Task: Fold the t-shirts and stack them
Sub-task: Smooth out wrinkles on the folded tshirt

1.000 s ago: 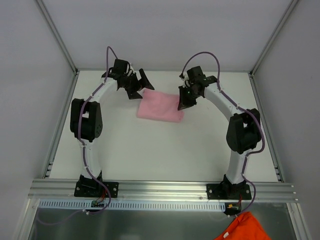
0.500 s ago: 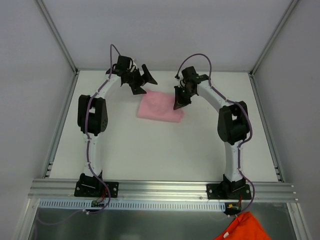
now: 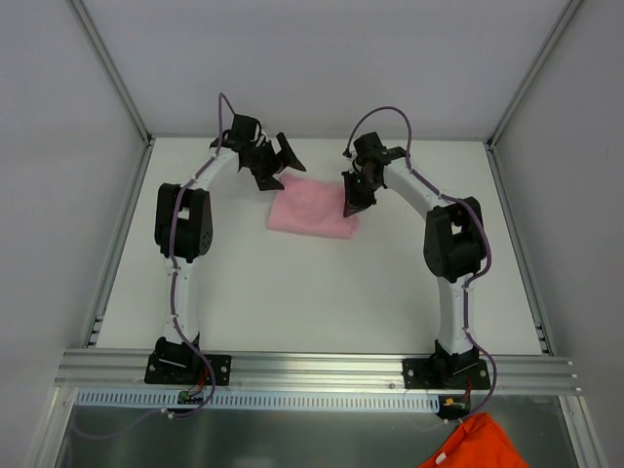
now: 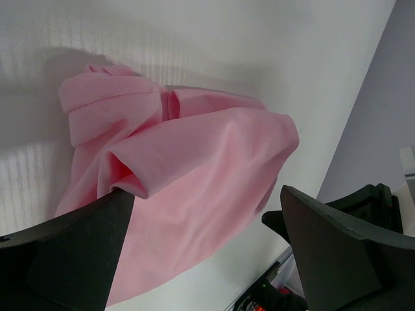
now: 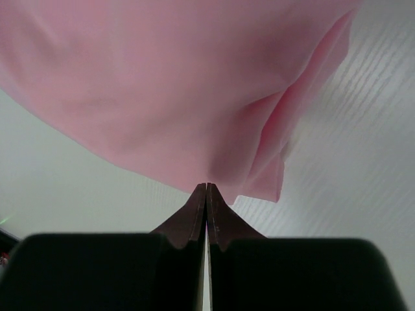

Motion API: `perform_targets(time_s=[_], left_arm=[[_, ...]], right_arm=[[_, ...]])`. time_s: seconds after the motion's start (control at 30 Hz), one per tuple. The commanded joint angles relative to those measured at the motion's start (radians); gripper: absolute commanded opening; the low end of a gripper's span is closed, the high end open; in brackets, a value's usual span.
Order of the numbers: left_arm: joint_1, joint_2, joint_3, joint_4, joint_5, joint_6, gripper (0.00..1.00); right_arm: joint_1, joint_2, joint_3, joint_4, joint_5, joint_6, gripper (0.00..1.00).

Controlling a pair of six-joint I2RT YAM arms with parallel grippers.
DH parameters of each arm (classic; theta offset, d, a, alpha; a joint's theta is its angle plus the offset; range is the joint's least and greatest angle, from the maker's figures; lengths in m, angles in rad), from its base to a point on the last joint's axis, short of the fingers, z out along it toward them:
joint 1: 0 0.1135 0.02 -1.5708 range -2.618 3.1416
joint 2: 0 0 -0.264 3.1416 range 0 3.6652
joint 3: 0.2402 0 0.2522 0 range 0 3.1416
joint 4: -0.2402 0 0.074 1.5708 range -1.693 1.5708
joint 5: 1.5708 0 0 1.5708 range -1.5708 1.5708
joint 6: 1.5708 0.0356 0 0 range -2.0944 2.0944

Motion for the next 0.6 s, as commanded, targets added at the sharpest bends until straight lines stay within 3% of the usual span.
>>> perform_targets(time_s=[0.0,0.37,0.57], left_arm=[[-0.004,0.005,-0.016,-0.037,-0.050,-0.010,0.99],[0.006,-0.014,-0.130,-0.066,-0.083,0.018,0.99],[0.013,-0.008,-0.121,-0.076,-0.072,0.030,0.99]], right_arm=[[0.009,-0.024,-0.049,-0.041,0.084,-0.028,0.01],[0.009,-0.060,-0.224,0.028,0.097,-0.026,0.01],[0.010,-0.064,-0.204,0.011,0.084,-0.028,0.01]])
